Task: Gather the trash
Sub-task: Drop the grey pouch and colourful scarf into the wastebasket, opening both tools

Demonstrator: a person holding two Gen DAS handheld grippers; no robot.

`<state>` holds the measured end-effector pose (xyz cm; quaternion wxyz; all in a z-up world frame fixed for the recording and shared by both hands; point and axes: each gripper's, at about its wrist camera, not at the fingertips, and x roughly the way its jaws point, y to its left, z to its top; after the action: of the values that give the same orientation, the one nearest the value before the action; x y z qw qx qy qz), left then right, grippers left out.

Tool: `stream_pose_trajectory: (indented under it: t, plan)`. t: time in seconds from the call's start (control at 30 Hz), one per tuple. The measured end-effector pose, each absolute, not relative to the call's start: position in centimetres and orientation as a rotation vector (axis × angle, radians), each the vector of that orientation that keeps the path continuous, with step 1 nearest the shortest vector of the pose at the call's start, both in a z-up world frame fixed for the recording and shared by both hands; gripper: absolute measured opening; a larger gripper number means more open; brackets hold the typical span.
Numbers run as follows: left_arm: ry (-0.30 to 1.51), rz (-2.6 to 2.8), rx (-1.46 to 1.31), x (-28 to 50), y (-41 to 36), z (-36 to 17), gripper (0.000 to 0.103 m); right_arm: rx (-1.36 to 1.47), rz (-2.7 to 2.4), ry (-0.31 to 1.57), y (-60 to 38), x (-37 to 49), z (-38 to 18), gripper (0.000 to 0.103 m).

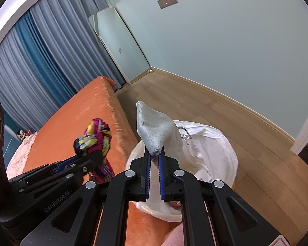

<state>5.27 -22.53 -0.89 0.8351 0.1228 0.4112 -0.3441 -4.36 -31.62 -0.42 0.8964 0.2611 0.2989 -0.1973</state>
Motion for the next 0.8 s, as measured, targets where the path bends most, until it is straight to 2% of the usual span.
stream_pose_trajectory:
  t: [0.17,0.23,0.3,0.37,0.8]
  plan:
    - [0.874,-0.732,0.254,5.3,-23.3,-0.9,0.028,0.553,-0.428,0.621,-31.7,-4.2,-0.6,0.014]
    - [0.868,-0.717,0.250,5.4,-23.2,-0.8,0.040,0.563,-0.444,0.619,-31.9,-4.4,-0.7,0.017]
    - [0.862,-0.697,0.243,5.4,-23.0,-0.7,0.052,0.576,-0.458,0.620,-32.5,-4.6,-0.9,0.030]
    - [0.852,-0.685,0.234,5.5,-22.6,-0.4,0.053,0.581,-0.464,0.612,-32.3,-4.8,-0.6,0.034]
    - [0.851,-0.612,0.194,6.5,-19.2,0.0,0.054,0.514,-0.419,0.626,-30.5,-3.4,0.1,0.034]
